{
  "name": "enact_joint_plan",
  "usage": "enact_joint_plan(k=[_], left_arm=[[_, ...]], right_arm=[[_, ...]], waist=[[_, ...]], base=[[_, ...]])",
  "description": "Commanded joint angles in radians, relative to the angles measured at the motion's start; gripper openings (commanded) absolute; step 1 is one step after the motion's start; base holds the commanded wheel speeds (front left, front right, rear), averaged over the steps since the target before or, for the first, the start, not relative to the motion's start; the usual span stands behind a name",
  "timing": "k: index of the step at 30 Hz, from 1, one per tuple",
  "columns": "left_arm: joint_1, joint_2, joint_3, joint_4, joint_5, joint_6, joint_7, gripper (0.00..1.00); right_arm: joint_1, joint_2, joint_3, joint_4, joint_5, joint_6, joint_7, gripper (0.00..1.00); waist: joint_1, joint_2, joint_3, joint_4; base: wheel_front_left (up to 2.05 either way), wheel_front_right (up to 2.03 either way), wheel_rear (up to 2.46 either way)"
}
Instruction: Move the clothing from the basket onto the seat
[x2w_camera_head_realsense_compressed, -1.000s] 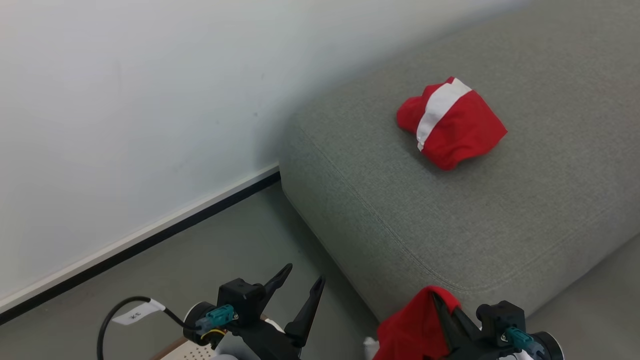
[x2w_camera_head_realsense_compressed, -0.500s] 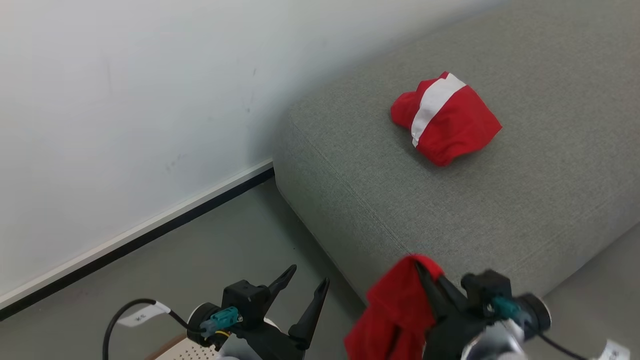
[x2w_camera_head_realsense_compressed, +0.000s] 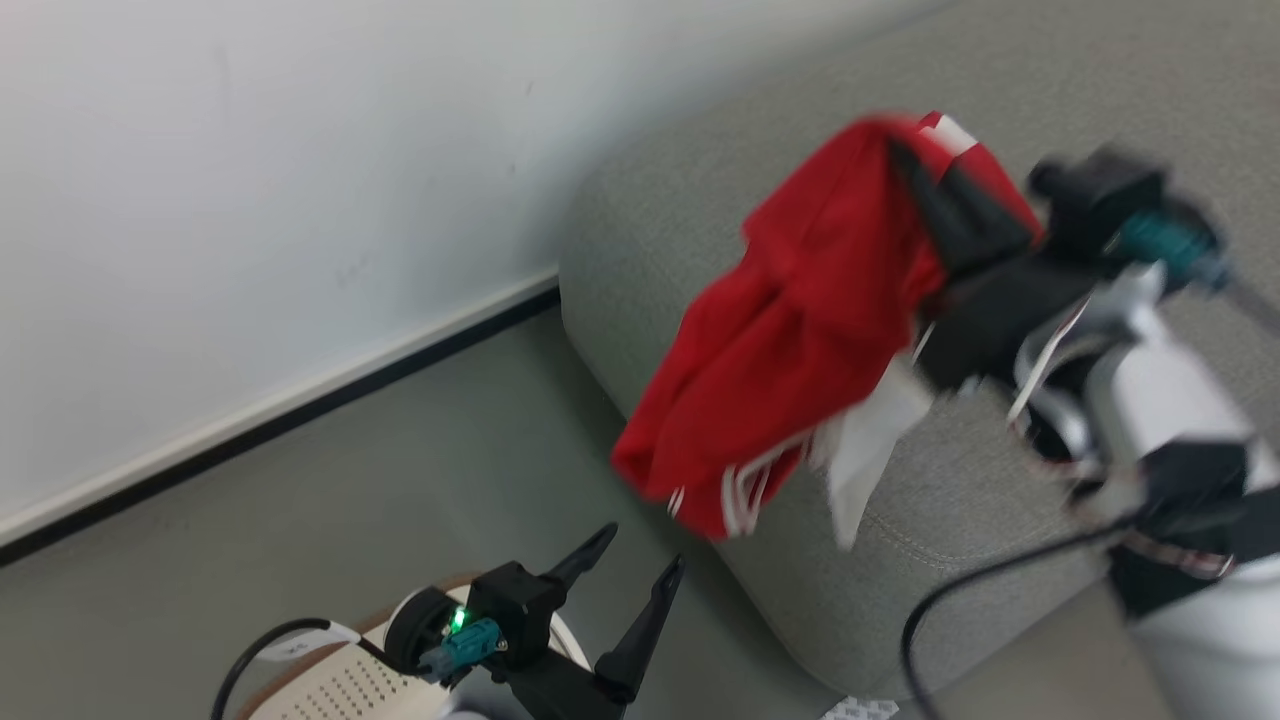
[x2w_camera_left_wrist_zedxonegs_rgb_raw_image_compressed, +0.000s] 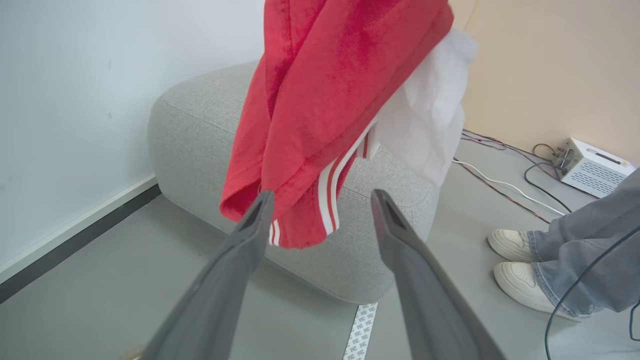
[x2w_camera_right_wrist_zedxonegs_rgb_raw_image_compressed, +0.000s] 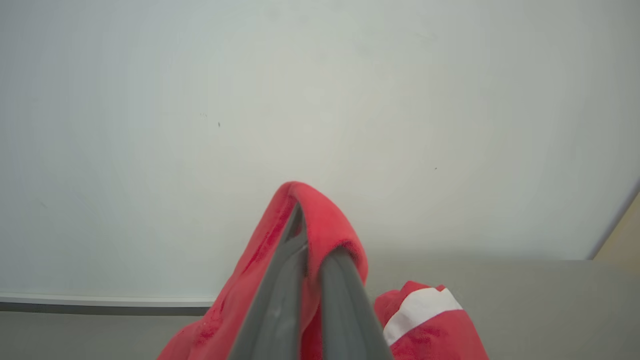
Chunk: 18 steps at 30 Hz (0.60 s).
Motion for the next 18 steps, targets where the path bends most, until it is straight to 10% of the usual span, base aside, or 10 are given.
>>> enact_joint_plan(k=[1,18], left_arm=[[-0.032,0.016,-0.004,-0.021,0.017,0.006,0.008,1.0],[-0.223,0.147,0.001,-0.297,0.188,0.075,0.103,1.0]], right_arm=[[-0.085,-0.028,-0.008,0.018,0.027,-0.001,0.003,0.0],[-0.763,-0.313,-0.327,0.325,0.119,-0.001,-0.001,0.0]], waist=[[-0.0001,-0.0001,0.092,0.056],[-0.0001,-0.0001,0.537,0.172]], base=[[0.0,0.0,0.0],[0.0,0.0,0.0]])
